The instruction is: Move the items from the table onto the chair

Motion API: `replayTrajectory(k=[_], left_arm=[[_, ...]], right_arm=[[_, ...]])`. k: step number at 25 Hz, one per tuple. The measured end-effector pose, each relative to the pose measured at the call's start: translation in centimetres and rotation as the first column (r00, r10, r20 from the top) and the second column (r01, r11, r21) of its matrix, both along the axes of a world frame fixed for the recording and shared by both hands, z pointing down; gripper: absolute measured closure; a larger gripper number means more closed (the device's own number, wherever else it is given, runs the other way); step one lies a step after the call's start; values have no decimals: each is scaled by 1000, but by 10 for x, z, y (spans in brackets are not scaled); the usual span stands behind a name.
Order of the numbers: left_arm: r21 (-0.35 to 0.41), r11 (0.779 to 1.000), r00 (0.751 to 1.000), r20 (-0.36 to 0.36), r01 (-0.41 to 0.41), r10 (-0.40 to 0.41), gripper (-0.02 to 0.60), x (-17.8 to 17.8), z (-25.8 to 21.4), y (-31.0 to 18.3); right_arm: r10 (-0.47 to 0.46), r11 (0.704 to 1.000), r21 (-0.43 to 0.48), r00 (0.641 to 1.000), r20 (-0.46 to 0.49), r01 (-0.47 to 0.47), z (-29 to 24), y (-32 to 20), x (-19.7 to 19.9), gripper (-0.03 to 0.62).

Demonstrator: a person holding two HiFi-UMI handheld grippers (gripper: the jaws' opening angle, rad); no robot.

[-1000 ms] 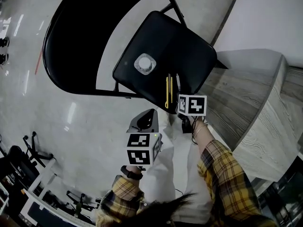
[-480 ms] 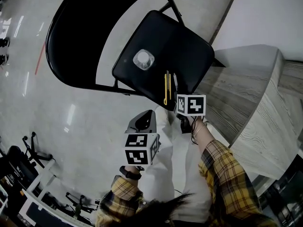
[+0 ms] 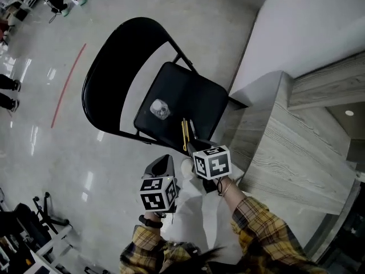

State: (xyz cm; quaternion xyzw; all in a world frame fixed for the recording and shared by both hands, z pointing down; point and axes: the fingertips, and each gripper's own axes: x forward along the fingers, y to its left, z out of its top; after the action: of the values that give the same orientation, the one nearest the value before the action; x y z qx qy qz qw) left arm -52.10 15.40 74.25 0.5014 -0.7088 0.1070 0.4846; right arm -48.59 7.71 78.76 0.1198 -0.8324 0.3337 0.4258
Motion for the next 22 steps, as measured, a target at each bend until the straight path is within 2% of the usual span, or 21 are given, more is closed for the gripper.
replayTrajectory(k=[4,6,11,16,22], left_arm=[[65,997,999,17,30,-31,578,8,-55,-16],[103,995,999,28,21,-24,578,21,-85,-26],[191,977,990,122,-95,73,578,67,-150,-72],[235,948,967,185,-217,176,578,160,-198,-108],[310,890,937,206,-335,281,578,305,-240,-158]], right_arm=[[22,1000,-2,991,132,-22,-84,5,11,528],[17,1000,10,982,191,-19,-125,11,26,528],[-32,997,75,951,307,10,-200,10,80,528],[-55,993,121,932,358,12,-247,0,178,528],[47,977,172,909,413,-129,-289,-48,327,528]])
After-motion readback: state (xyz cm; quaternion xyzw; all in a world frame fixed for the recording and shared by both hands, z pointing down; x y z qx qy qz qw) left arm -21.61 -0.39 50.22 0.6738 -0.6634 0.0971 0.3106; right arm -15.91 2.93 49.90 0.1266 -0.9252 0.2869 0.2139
